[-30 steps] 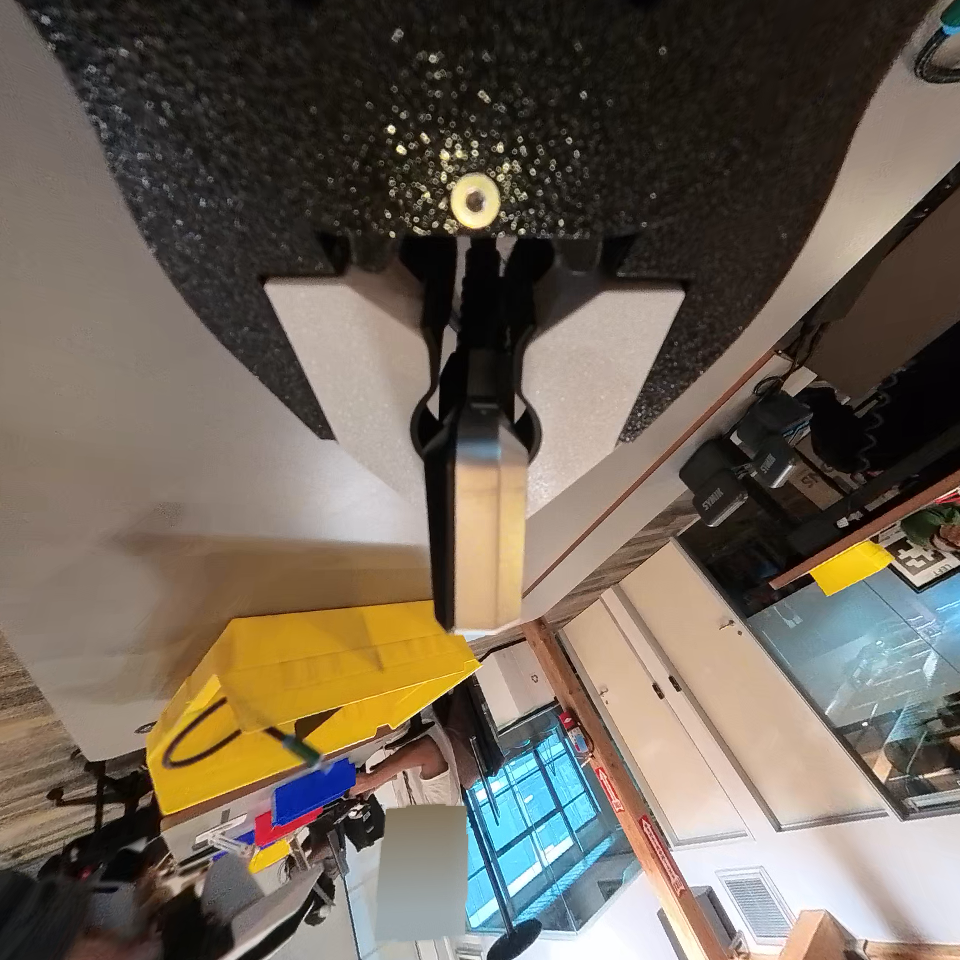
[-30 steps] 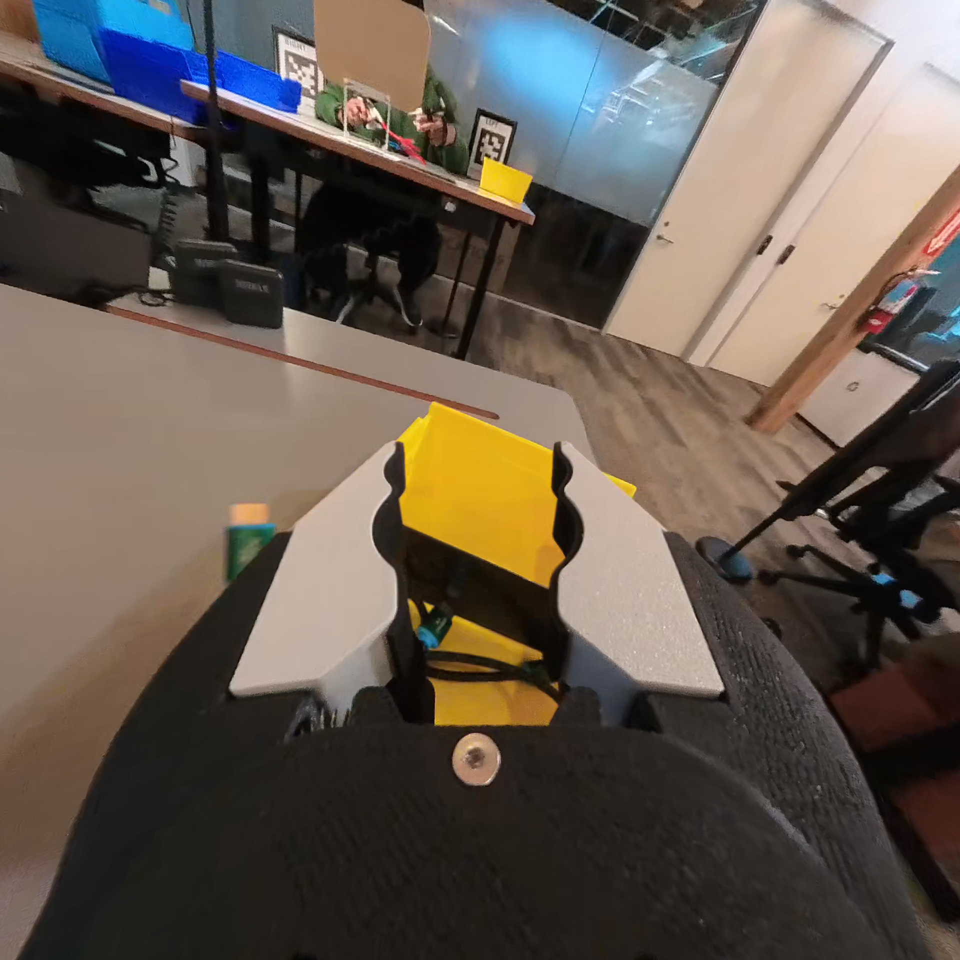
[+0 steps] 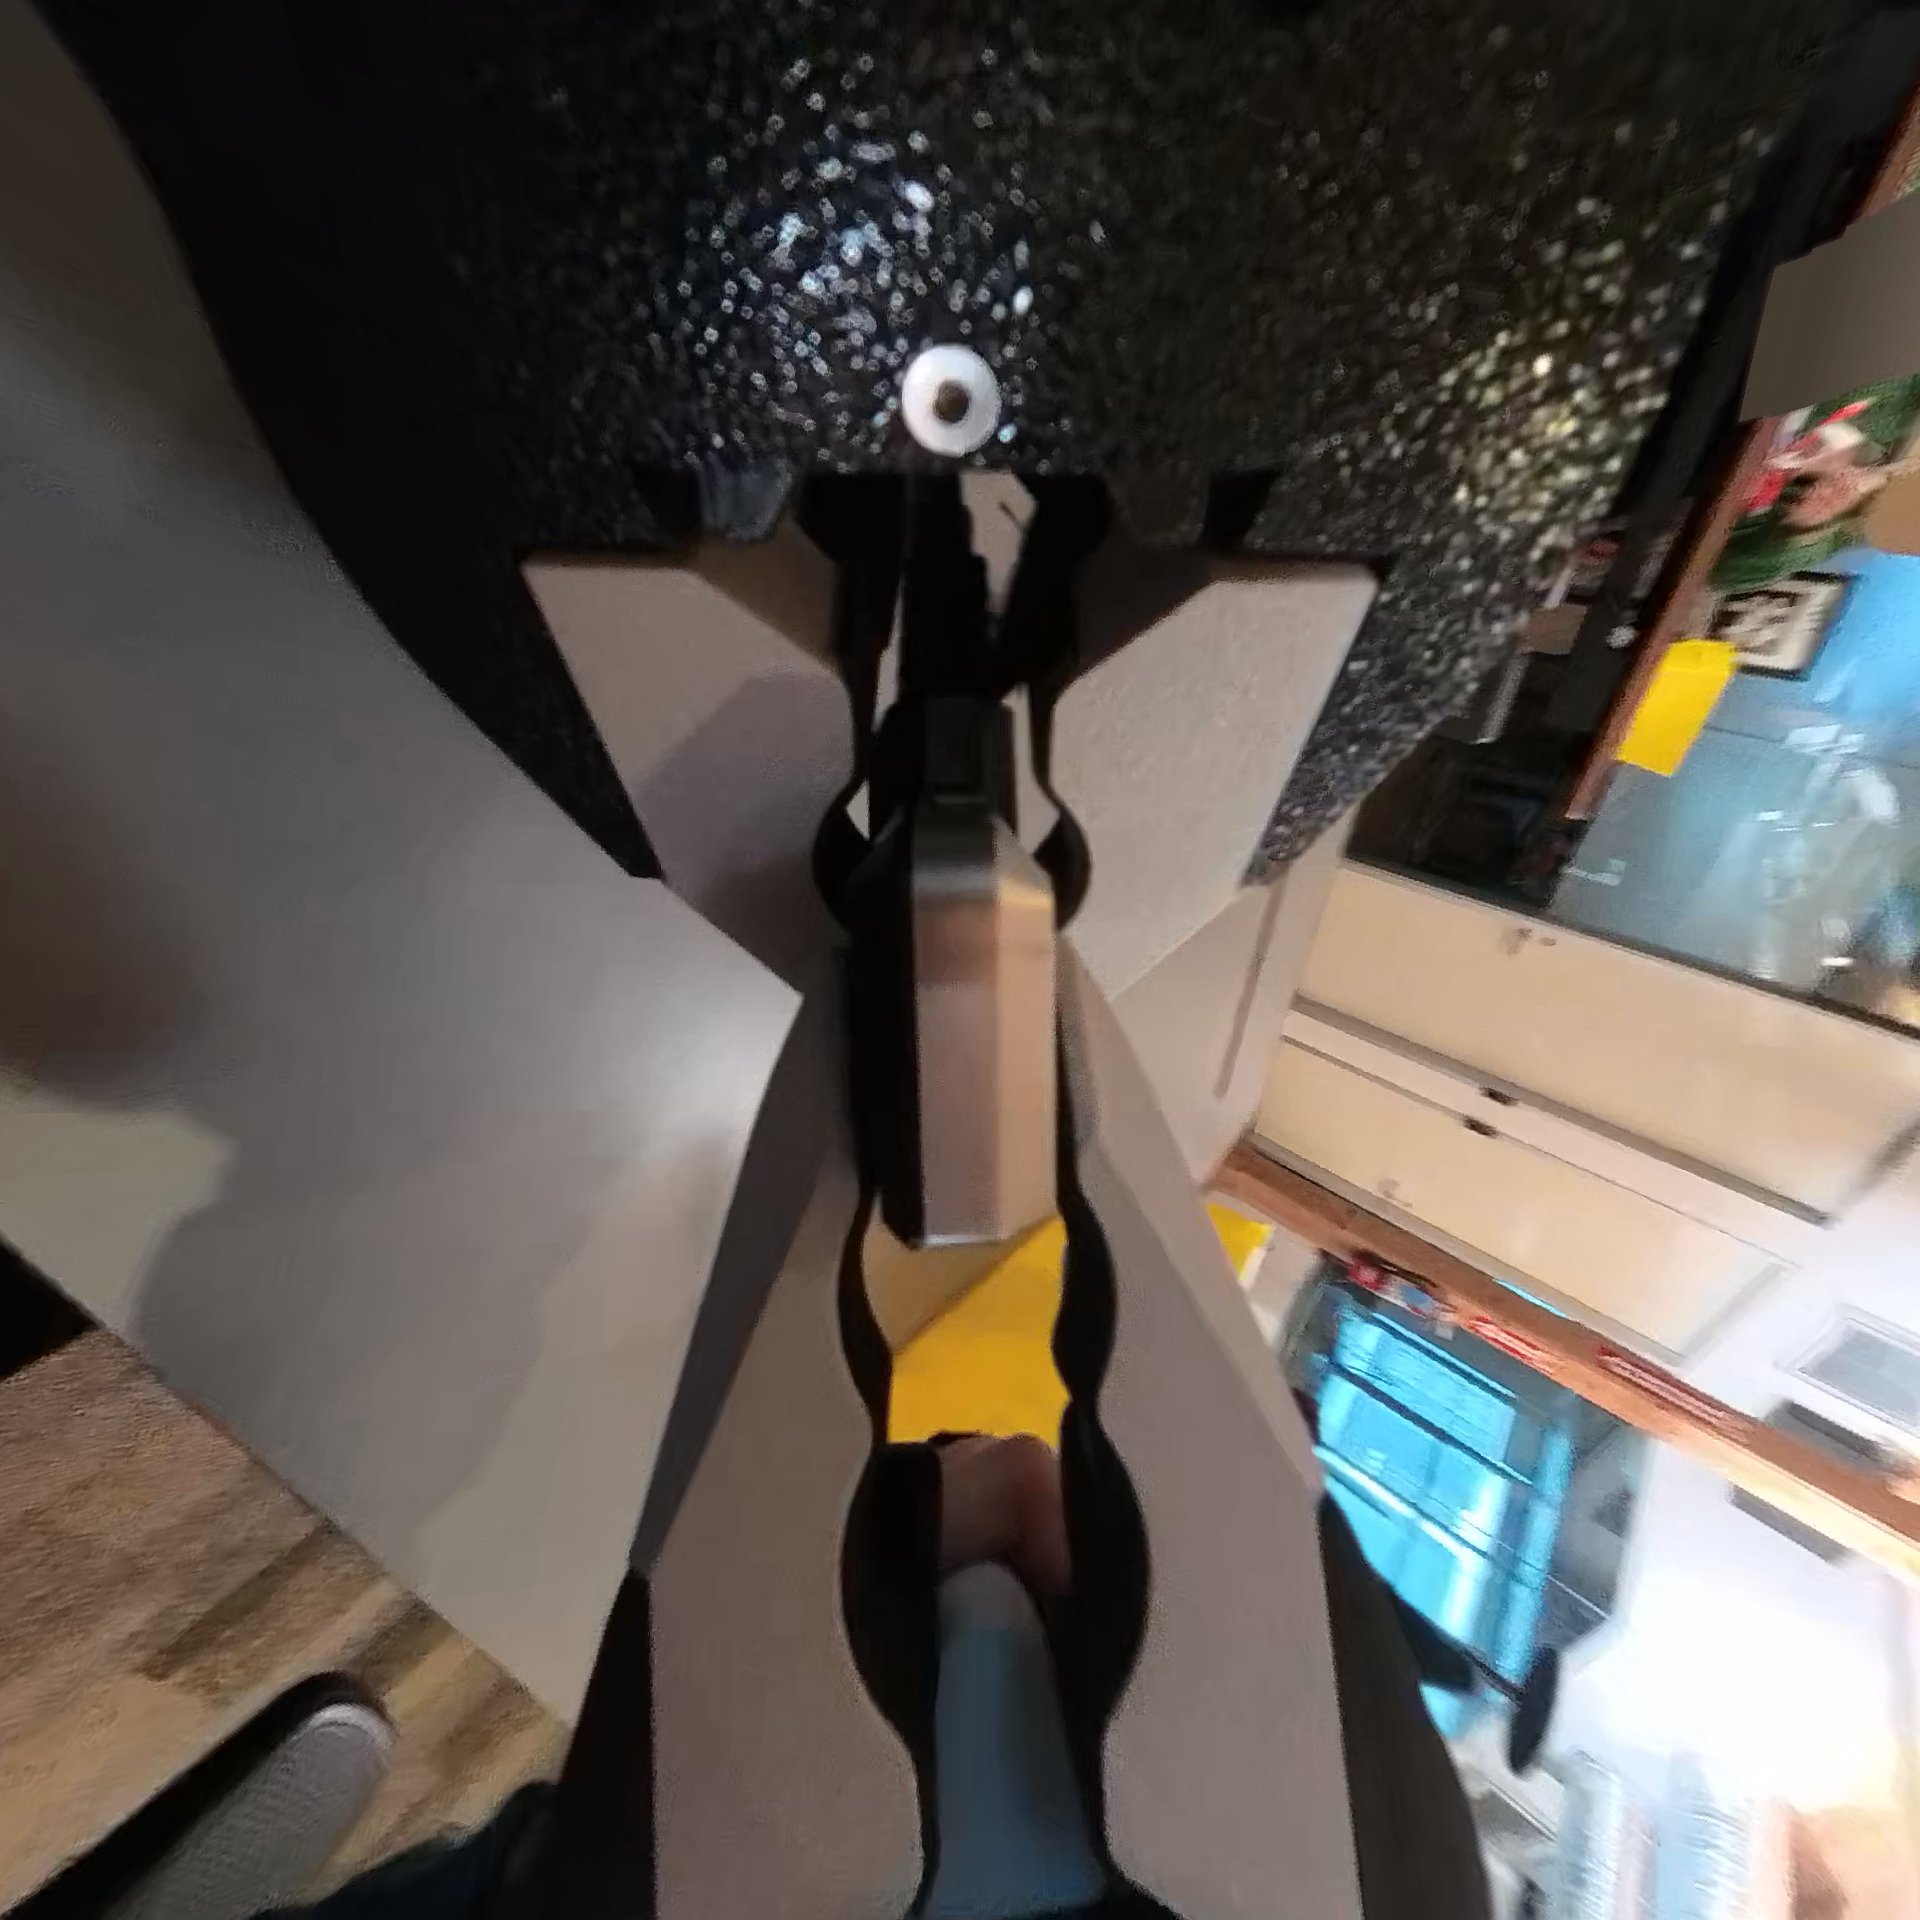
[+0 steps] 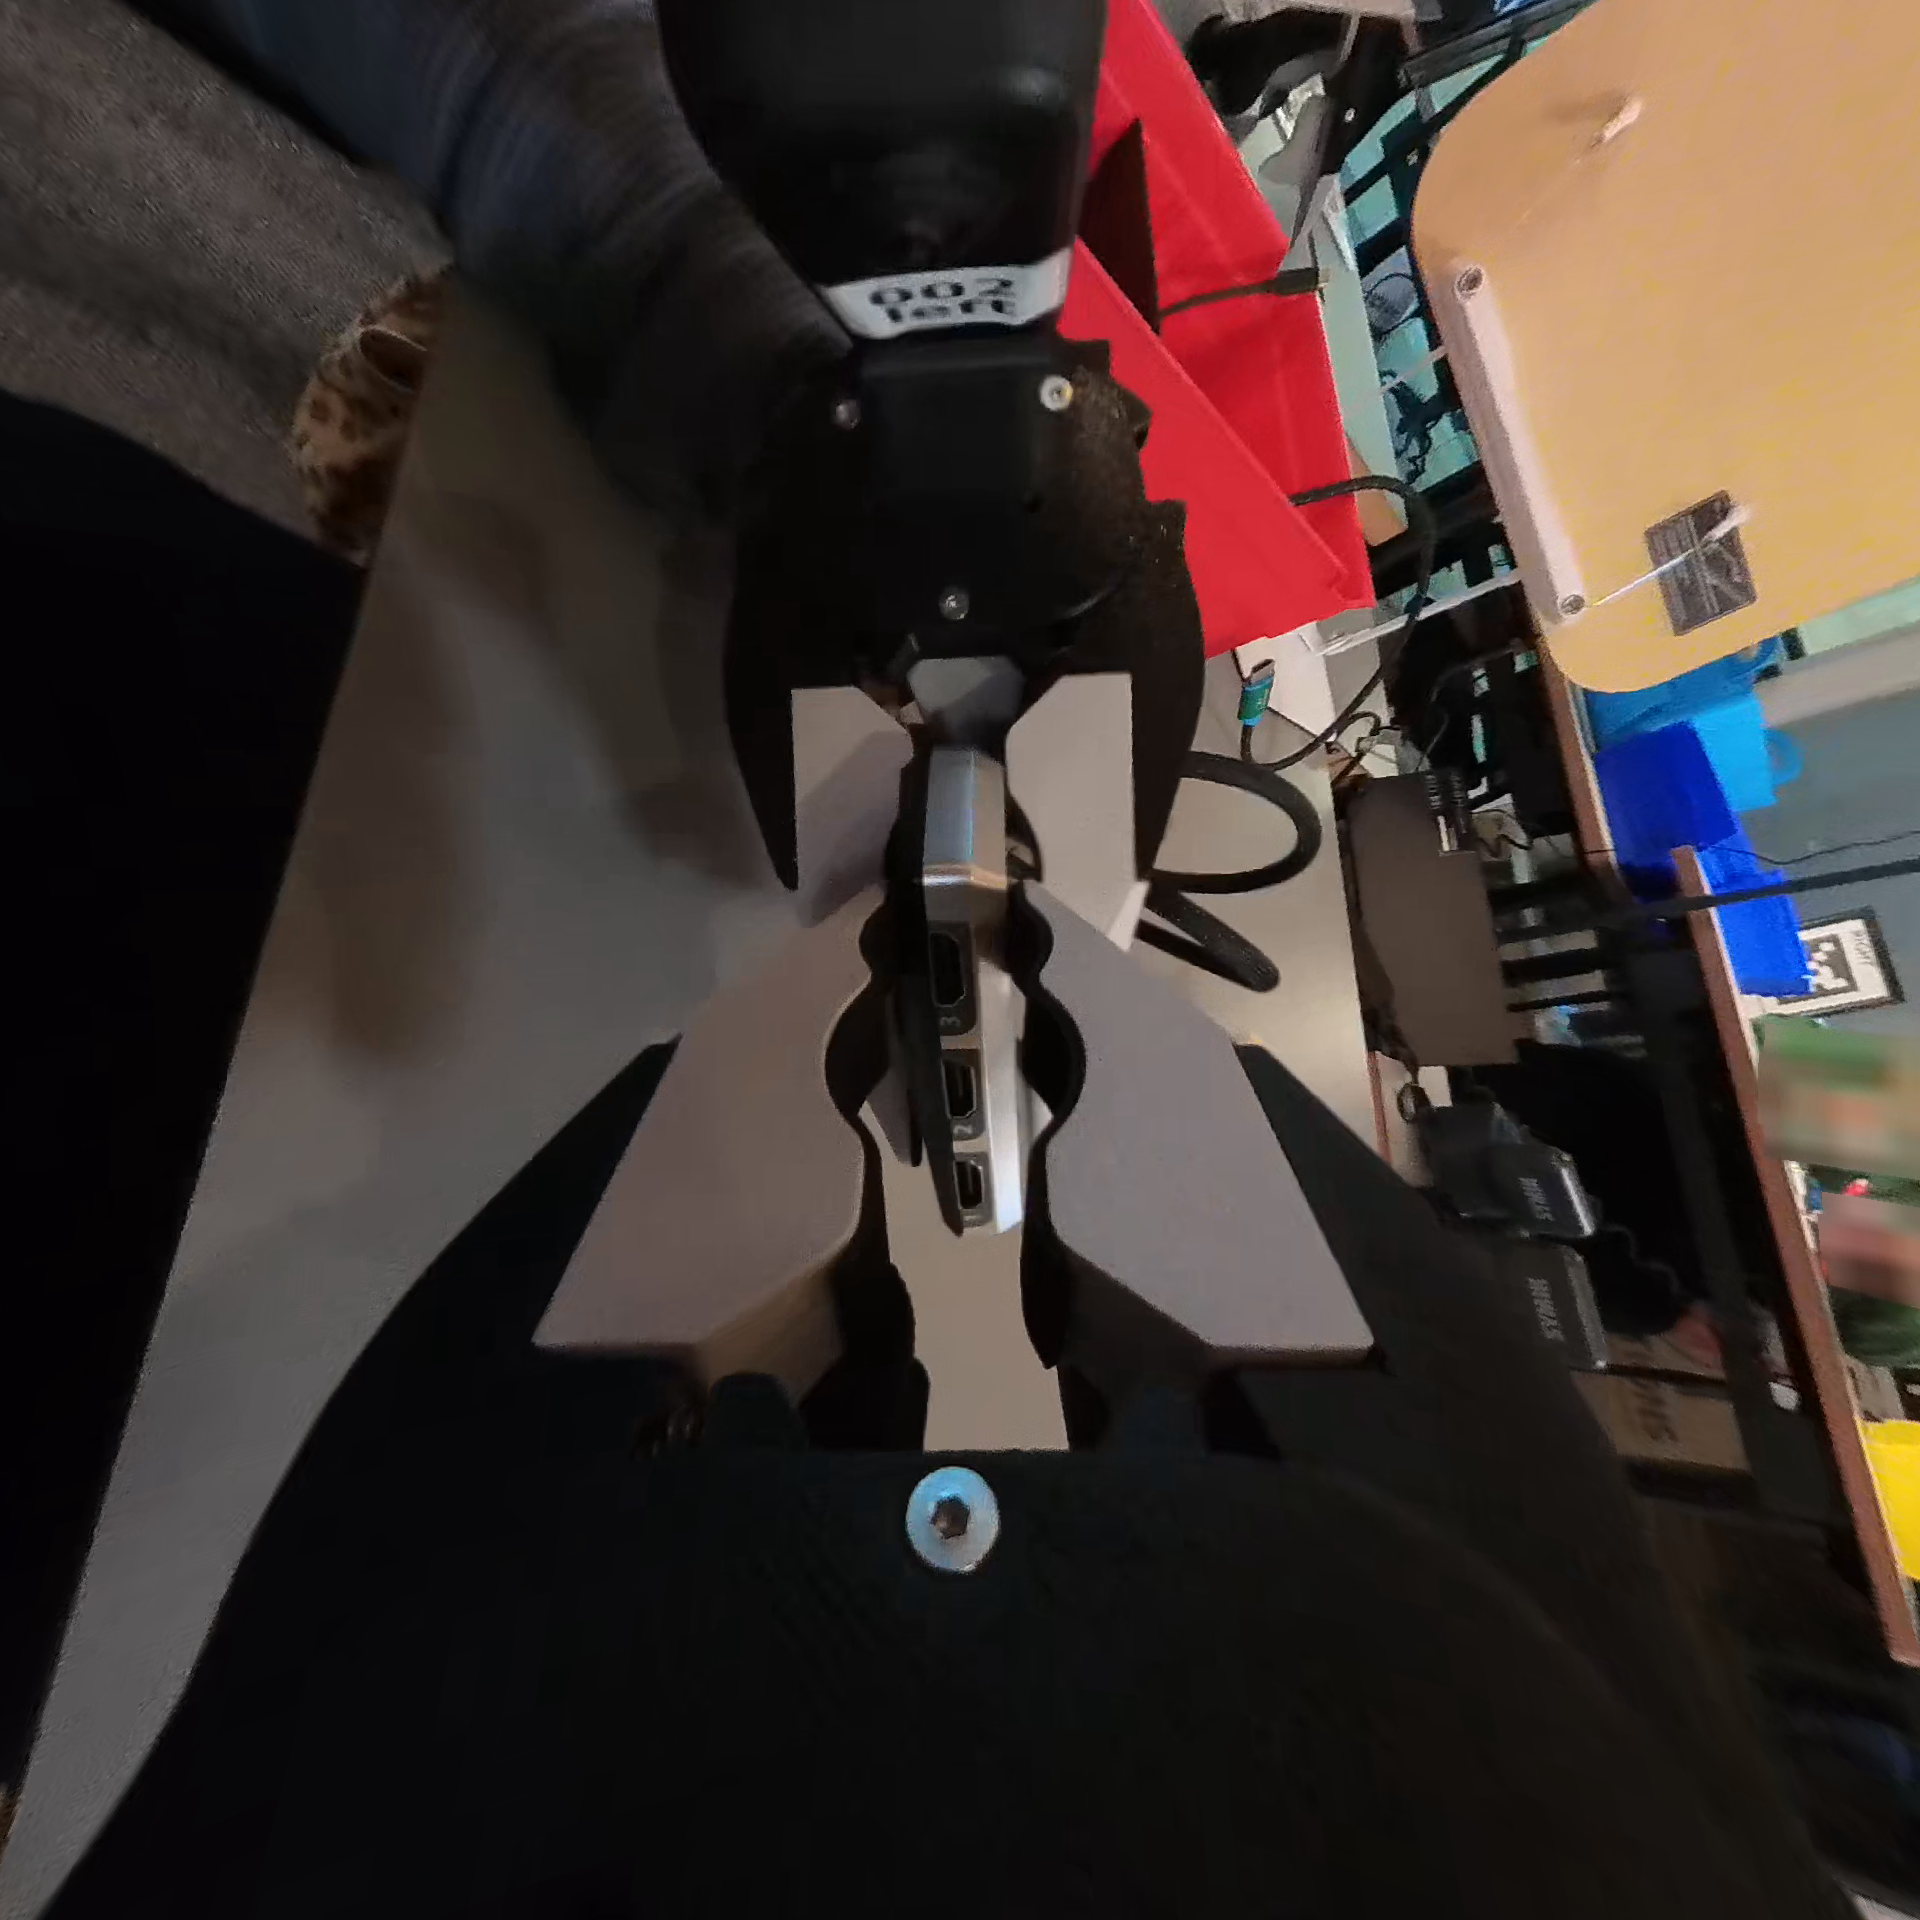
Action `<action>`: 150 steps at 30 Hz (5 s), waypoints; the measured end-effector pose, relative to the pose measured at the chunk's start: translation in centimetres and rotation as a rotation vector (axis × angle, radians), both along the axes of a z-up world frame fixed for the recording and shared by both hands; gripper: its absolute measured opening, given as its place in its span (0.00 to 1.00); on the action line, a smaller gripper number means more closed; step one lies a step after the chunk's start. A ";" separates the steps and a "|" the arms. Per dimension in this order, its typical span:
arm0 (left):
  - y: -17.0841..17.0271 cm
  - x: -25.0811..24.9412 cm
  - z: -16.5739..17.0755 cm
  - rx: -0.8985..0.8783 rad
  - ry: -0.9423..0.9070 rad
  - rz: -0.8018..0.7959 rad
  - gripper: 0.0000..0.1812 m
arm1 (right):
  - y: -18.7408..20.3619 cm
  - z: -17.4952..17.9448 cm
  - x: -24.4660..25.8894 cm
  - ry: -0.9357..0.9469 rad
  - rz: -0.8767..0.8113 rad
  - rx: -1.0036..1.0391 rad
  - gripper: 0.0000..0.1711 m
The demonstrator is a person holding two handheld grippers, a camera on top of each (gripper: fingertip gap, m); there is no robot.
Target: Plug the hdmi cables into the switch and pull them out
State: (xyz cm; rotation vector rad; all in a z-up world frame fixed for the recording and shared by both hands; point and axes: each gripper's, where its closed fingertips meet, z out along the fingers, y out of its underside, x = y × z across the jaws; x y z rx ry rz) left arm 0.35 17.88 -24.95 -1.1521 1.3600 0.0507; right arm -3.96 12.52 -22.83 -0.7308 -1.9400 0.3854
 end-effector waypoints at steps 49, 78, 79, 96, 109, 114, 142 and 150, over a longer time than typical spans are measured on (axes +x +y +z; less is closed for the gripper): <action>2.2 -5.5 7.8 0.355 -0.329 0.301 0.36 | 33.6 23.3 27.2 0.615 -0.963 -0.164 0.10; 3.4 -6.0 6.3 0.293 -0.267 0.360 0.37 | 40.1 11.4 24.3 0.223 -1.394 -0.225 0.36; 3.6 -6.2 6.2 0.286 -0.272 0.371 0.37 | 38.5 13.0 23.4 0.302 -1.346 -0.209 0.36; 6.2 -11.9 6.0 0.130 -0.509 0.538 0.31 | 24.9 3.8 0.3 0.888 -0.787 -0.382 0.10; 8.6 -18.4 4.2 0.051 -0.654 0.757 0.23 | 24.5 2.3 0.9 0.869 -0.749 -0.339 0.04; 8.1 -17.4 4.5 0.064 -0.591 0.728 0.25 | 24.2 2.4 0.6 0.871 -0.728 -0.340 0.04; 1.3 -39.3 -0.4 -1.256 -0.627 1.035 0.34 | 23.5 2.4 -0.2 0.848 -0.660 -0.341 0.04; 1.0 -38.8 -5.0 -1.353 -0.445 0.984 0.33 | 23.3 2.3 -0.5 0.840 -0.643 -0.337 0.04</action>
